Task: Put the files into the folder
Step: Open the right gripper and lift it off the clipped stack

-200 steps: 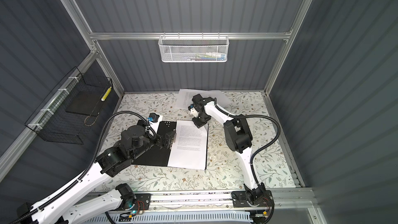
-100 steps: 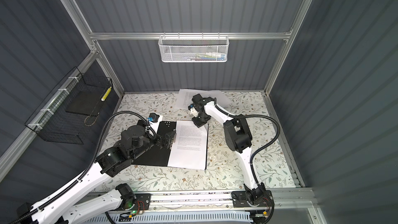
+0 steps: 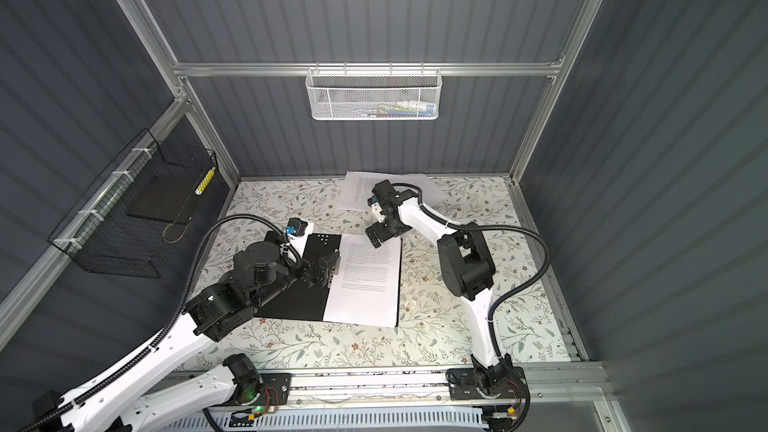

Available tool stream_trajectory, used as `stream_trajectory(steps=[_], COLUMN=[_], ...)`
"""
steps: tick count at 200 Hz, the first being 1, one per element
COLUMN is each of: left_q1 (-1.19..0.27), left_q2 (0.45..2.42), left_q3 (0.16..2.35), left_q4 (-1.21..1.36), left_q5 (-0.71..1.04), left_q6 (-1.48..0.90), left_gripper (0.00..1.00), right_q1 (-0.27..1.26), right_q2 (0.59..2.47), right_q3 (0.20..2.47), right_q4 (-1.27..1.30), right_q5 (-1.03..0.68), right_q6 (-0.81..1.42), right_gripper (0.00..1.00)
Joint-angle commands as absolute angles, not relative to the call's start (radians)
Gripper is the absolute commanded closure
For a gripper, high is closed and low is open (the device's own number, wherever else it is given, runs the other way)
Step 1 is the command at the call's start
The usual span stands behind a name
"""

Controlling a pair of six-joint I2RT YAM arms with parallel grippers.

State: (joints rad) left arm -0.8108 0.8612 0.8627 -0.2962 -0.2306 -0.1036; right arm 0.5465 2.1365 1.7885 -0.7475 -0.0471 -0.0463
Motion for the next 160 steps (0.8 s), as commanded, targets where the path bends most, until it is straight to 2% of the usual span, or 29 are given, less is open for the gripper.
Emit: stream_trajectory(steps=[1,39,68,76,91,97,111,126,160], left_q1=[-0.814,-0.814,-0.814,-0.814,-0.814,-0.814,-0.814,-0.814,-0.814], left_q2=[0.848,0.855,0.862,0.864,0.866,0.866,0.868,0.874,0.882], left_q3=[0.859,0.859,0.859,0.859,0.859,0.858,0.859,0.859,0.861], left_q4=[-0.300,-0.300,-0.299,-0.299,-0.300,-0.301,-0.300,-0.299,-0.300], left_q5=[-0.216,-0.218,-0.218,-0.217,-0.218,-0.221,-0.227,-0.227,-0.227], left_q6=[-0.093,-0.092,-0.092,-0.092,-0.090,-0.088,-0.086,-0.085,-0.083], left_gripper=[0.00,0.00,0.00,0.00,0.00,0.00,0.00,0.00,0.00], right_q1=[0.544,0.526,0.465,0.419,0.310,0.275,0.239,0.236,0.240], right_q2=[2.020,1.866,1.829,1.840,1.886,1.907,1.937,1.977,2.142], right_q3=[1.724,1.593,1.529,1.519,1.523,1.529,1.518,1.550,1.737], right_q4=[-0.597,-0.396,-0.298,-0.293,-0.280,-0.274,-0.235,-0.264,-0.375], right_q5=[0.012,0.077,0.146,0.086,-0.176,-0.221,-0.237,-0.179,-0.265], right_q6=[-0.028,0.024,0.125,0.190,0.310,0.371,0.430,0.463,0.497], right_gripper=[0.01,0.01,0.01,0.01,0.01,0.01,0.01,0.01,0.01])
